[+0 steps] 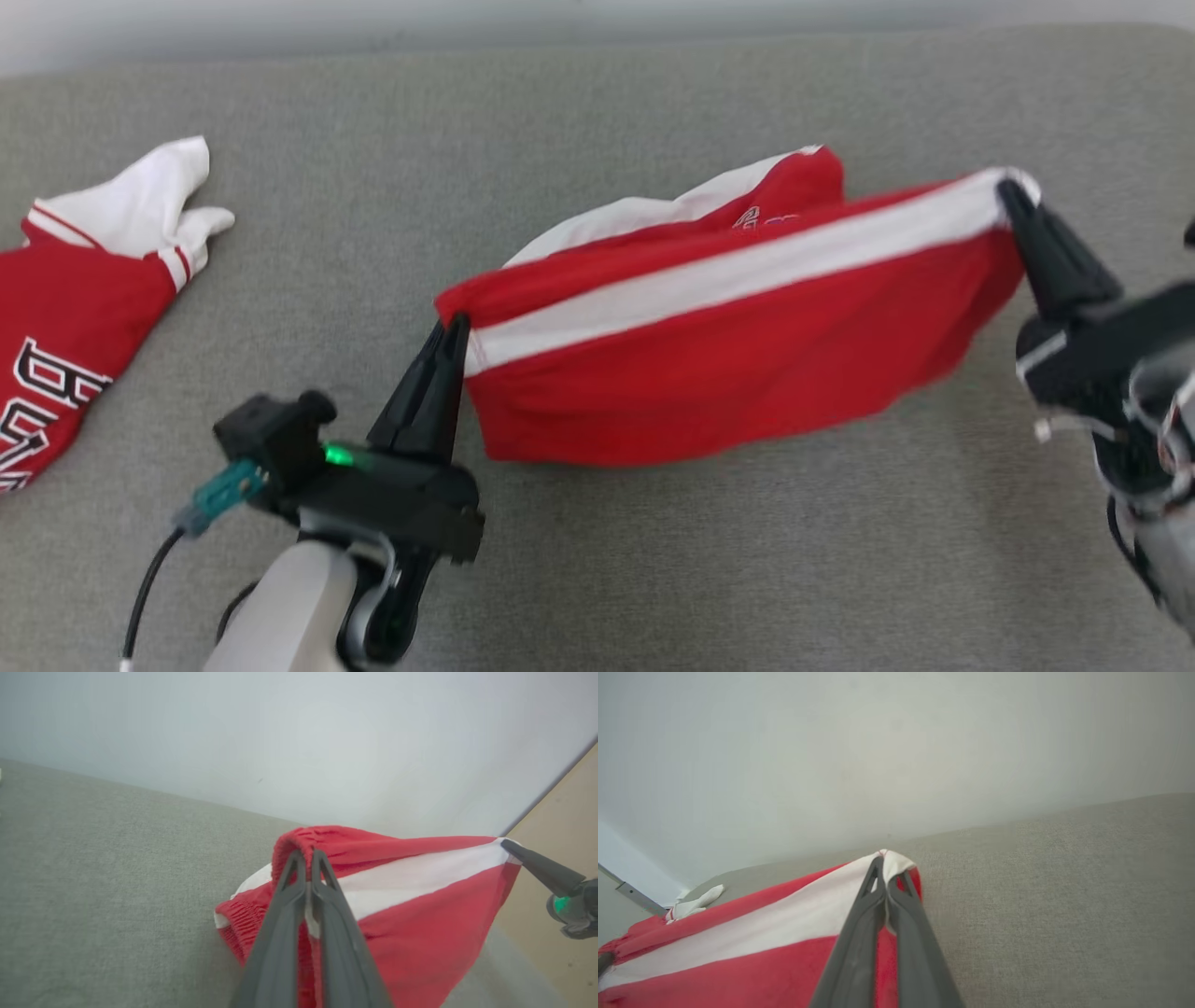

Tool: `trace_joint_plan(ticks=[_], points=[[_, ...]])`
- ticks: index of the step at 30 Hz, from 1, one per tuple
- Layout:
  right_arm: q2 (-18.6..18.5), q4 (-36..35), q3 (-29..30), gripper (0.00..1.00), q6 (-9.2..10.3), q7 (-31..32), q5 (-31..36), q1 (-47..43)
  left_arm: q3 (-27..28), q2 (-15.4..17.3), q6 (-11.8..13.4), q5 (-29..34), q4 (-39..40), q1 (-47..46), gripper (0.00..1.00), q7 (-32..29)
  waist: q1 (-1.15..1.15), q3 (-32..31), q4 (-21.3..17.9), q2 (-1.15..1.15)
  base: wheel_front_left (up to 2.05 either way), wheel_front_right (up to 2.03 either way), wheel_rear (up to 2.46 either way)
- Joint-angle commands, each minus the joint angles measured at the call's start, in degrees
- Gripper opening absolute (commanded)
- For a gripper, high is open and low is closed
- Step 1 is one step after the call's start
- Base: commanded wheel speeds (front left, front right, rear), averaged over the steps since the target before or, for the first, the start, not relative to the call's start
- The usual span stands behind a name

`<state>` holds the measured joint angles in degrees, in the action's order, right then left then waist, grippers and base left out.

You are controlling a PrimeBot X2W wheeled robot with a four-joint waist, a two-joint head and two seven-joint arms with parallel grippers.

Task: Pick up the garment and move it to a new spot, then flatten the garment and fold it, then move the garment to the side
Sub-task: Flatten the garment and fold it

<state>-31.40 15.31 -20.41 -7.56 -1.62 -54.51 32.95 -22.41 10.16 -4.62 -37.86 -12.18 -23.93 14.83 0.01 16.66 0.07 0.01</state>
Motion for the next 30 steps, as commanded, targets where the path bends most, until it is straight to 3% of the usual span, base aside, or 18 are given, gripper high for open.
trace_joint_plan(ticks=[1,13,14,15,16,17,18,26,30], points=[[0.9,2.4,-0.4,0.0,0.14,0.0,0.3,3.1,0.1,-0.6,-0.4,0.4,-1.2,-2.0,0.0,0.2,-0.01,4.0,3.1,-0.01,0.0,0.0,0.0],[5.8,23.6,-8.6,0.0,0.14,-1.4,2.4,21.2,-0.8,-4.5,-1.3,3.5,-12.7,-12.3,0.0,0.3,-0.01,8.0,6.7,-0.01,0.0,0.0,0.0],[6.1,25.3,-9.4,0.03,0.14,-1.5,2.4,22.0,-0.6,-4.7,-1.4,3.8,-13.1,-12.6,0.0,0.3,-0.01,8.1,6.8,-0.01,0.0,0.0,0.0],[6.4,26.4,-10.1,0.2,0.14,-1.6,2.3,22.6,-0.5,-5.0,-1.5,4.1,-13.4,-12.6,0.0,0.3,-0.01,8.1,6.8,-0.01,0.0,0.0,0.0],[6.6,27.5,-10.7,0.93,0.14,-2.1,1.9,23.1,-0.4,-5.2,-1.6,4.5,-13.6,-12.7,0.07,0.3,-0.01,8.0,6.9,-0.01,0.0,0.0,0.0],[6.8,28.3,-11.4,1.0,0.14,-2.1,1.5,23.4,-0.5,-5.2,-1.6,6.0,-13.7,-12.8,0.48,0.3,-0.01,7.8,6.9,-0.01,0.0,0.0,0.0],[6.8,28.9,-12.0,1.0,0.14,-2.5,1.1,23.5,-0.5,-5.2,-1.6,6.8,-13.8,-12.7,1.0,0.3,-0.01,7.5,6.8,-0.01,0.0,0.0,0.0],[3.5,30.0,-17.6,1.0,0.14,-4.9,-1.8,21.2,3.0,-5.2,-1.8,11.0,-10.3,-6.1,1.0,0.3,-0.01,3.8,5.8,-0.01,0.0,0.0,0.0],[1.1,29.7,-20.1,1.0,0.14,-5.3,-3.4,19.1,7.2,-4.6,-0.6,13.4,-5.1,-0.7,1.0,0.3,-0.01,1.7,6.1,-0.01,0.0,0.0,0.0]])
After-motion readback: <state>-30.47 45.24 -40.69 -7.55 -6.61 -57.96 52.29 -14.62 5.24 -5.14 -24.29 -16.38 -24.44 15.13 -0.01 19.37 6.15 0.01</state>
